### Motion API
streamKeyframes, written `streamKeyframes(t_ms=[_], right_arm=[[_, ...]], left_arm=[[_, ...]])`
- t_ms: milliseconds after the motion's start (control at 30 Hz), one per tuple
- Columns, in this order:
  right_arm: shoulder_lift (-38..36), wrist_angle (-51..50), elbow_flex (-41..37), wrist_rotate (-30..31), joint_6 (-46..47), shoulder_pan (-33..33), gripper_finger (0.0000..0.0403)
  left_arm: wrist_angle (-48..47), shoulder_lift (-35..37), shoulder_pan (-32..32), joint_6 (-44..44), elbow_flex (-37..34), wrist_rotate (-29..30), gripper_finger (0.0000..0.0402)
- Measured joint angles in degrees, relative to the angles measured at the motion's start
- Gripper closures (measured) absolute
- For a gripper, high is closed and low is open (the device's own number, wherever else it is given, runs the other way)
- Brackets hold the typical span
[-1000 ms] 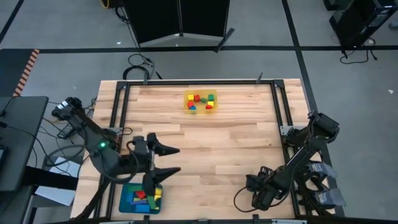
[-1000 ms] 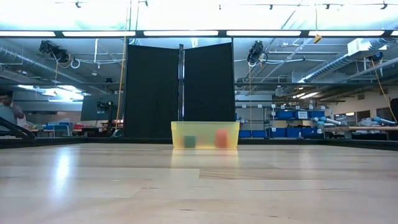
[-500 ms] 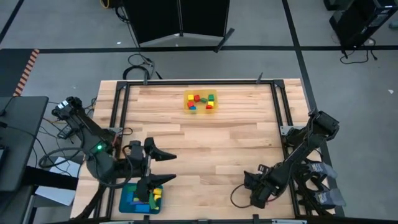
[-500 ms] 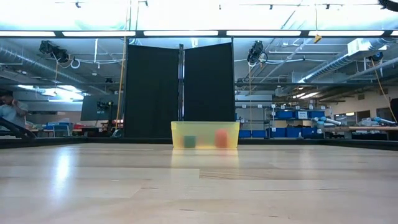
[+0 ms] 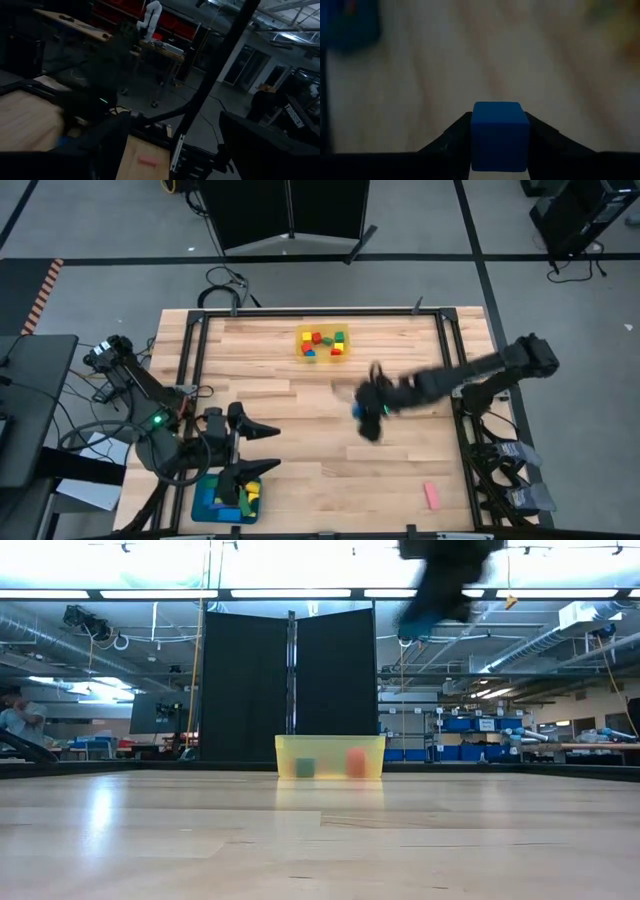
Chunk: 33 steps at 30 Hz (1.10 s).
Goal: Sort blocks by size
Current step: Put the blue square block into the yellow bin, then put the pink rectangular block into the blue bin
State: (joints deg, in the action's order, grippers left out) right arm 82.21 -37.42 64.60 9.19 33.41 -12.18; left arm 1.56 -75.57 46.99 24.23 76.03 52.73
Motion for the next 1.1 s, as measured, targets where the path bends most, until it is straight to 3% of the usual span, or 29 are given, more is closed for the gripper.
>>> streamKeyframes(t_ms=[200, 367, 467, 667, 833, 1000, 1100], right_arm=[[4.43, 5.08, 9.73, -4.96, -14.78, 19.80, 0.0262], [11.63, 6.11, 19.15, -8.97, -20.11, 30.37, 0.0262], [15.00, 6.04, 23.81, -10.72, -22.07, 33.68, 0.0250], [16.07, 6.26, 28.11, -13.58, -24.53, 36.54, 0.0128], [10.50, 6.21, 28.11, -13.51, -26.66, 36.65, 0.0115], [-1.48, 5.99, 28.11, -10.45, -26.28, 34.29, 0.0138], [-8.67, 3.31, 28.20, -8.73, -26.04, 30.69, 0.0149]], left_arm=[[0.09, -0.11, -0.81, 0.02, -0.02, 2.06, 0.0085], [0.07, -0.13, -1.37, 0.18, -0.02, 4.31, 0.0085], [0.06, -0.15, -1.87, 0.66, -0.02, 4.44, 0.0085], [-0.54, -0.43, -2.62, 2.06, -0.03, 5.78, 0.0085], [-6.39, -1.73, -5.58, 8.09, -0.04, 5.21, 0.0085], [-16.25, -4.96, -13.36, 18.67, -0.07, -9.12, 0.0098], [-16.91, -9.16, -19.52, 17.86, -0.07, -21.34, 0.0113]])
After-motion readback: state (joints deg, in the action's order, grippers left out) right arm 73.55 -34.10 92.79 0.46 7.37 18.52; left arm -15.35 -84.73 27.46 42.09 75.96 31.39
